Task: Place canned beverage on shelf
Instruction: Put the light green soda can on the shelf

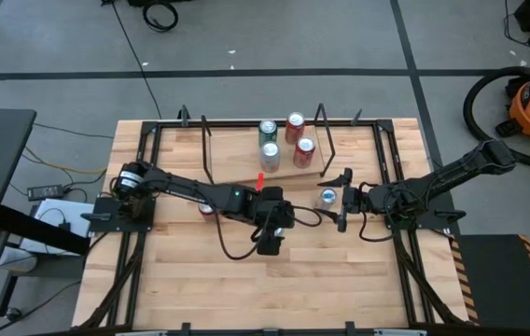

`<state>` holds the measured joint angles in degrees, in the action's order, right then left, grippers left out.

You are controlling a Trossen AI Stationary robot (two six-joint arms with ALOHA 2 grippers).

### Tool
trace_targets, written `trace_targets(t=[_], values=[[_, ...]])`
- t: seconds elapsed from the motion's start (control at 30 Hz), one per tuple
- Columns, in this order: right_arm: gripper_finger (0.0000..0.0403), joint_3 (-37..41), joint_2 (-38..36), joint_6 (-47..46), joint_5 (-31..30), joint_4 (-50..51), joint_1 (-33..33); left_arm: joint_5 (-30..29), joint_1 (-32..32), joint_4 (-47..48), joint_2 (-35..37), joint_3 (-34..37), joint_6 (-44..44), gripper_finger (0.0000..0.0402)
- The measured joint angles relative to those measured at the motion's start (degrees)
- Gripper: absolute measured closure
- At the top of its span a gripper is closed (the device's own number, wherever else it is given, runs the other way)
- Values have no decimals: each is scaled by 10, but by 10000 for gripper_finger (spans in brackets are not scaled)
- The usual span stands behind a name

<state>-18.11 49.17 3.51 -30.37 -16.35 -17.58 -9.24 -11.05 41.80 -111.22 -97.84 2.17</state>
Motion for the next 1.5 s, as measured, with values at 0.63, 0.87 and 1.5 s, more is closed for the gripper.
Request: trace_targets(t=[0.63,0.87,1.5], values=[[39,0,1,1,0,-2,0,44,7,14,-13,0,12,40],[39,0,1,2,0,-2,0,44,7,15,-8,0,11,40],[39,0,4,6,0,-2,0,43,6,56,-51,0,-8,44]])
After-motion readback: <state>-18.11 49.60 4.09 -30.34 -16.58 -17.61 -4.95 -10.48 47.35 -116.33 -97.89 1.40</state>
